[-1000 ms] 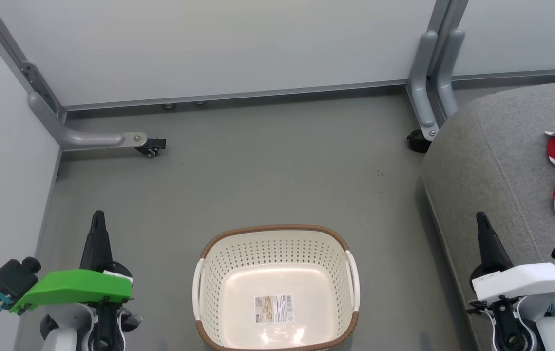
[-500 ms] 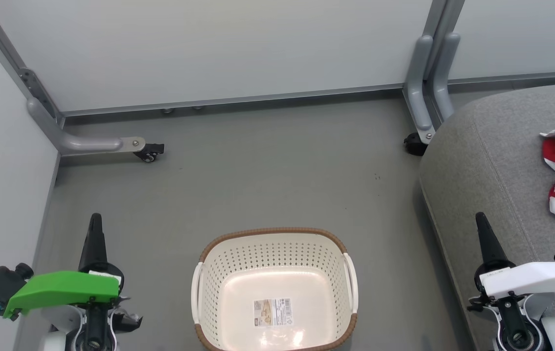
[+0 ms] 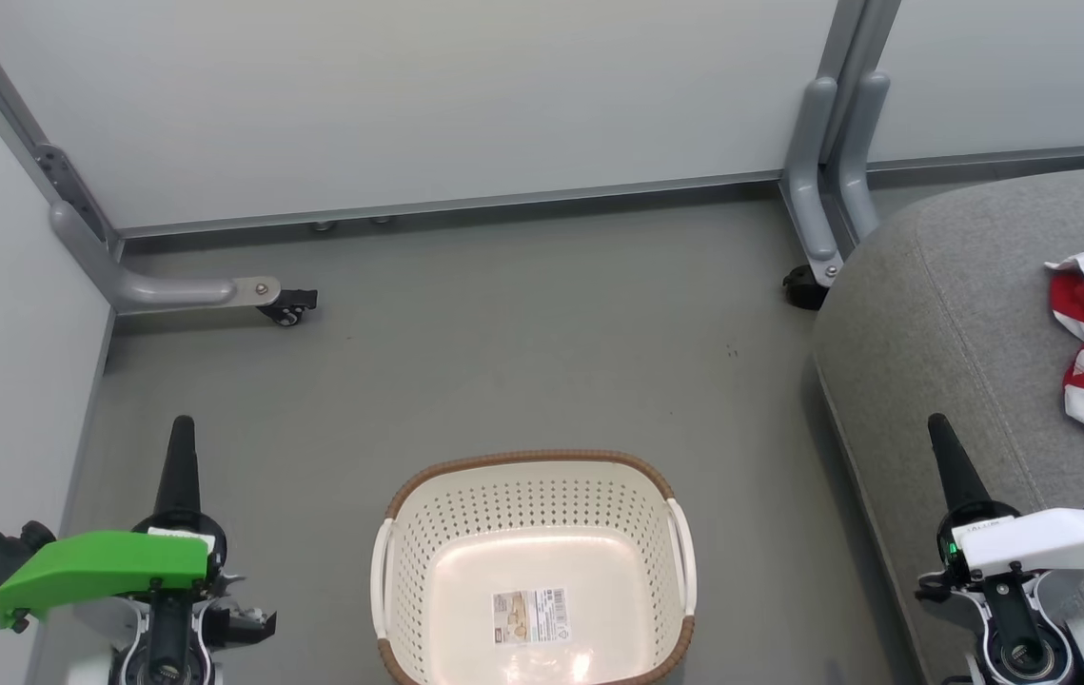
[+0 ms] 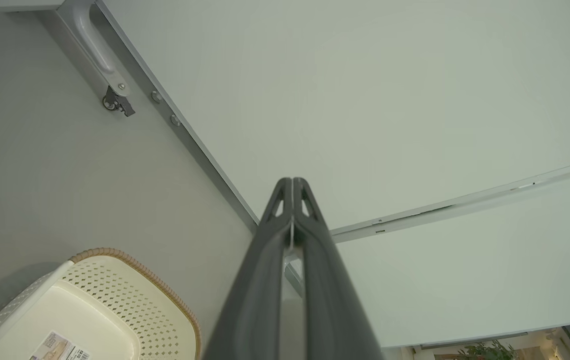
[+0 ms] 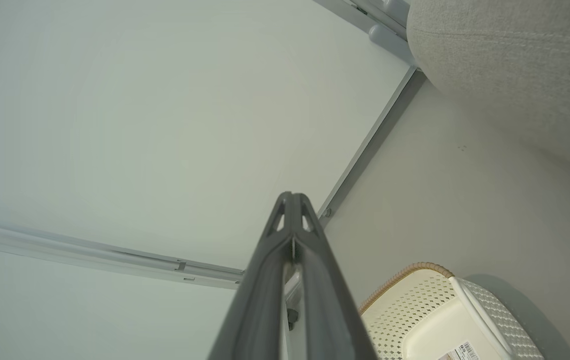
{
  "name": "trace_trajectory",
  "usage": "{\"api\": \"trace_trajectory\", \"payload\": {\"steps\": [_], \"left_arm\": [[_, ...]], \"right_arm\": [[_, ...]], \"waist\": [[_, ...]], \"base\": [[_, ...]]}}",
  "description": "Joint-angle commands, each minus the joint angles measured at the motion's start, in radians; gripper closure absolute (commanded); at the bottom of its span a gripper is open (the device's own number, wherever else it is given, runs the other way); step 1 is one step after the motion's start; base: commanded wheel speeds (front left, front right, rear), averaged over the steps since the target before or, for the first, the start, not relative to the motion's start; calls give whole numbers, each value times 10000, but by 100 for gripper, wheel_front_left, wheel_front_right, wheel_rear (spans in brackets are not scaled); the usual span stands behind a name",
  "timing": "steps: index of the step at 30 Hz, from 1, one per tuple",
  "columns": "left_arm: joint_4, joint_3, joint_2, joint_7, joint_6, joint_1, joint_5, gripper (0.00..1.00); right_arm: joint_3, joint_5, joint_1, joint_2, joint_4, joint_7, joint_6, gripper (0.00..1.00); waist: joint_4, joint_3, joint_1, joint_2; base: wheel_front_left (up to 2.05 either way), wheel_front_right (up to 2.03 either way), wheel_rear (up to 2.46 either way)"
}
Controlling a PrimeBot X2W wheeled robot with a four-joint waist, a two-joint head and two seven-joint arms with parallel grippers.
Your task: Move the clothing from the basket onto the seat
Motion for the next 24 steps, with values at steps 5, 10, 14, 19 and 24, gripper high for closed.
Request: {"api": "trace_trajectory", "payload": {"steps": [5, 10, 14, 19, 24], "left_arm": [[-157, 121, 11, 159, 36, 57, -624, 100], [-203, 176, 6, 266, 51, 78, -1042, 100], [-238, 215, 2, 360, 53, 96, -1377, 100], [-276, 265, -4, 458, 69, 117, -1779, 100], [-311, 316, -10, 557, 88, 138, -2145, 100]], "right_arm": [[12, 676, -177, -116, 13, 157, -1, 100], [33, 1148, -194, -149, 49, 234, 0, 100], [55, 1521, -196, -180, 80, 298, 0, 100], [87, 1989, -214, -209, 114, 365, 0, 100], [122, 2435, -218, -252, 149, 437, -1, 100]], "waist": [[-30, -47, 0, 0], [-55, -88, 0, 0], [-75, -122, 0, 0], [-101, -165, 0, 0], [-126, -206, 0, 0]], "base": [[0, 0, 0], [0, 0, 0], [0, 0, 0], [0, 0, 0], [0, 0, 0]]}}
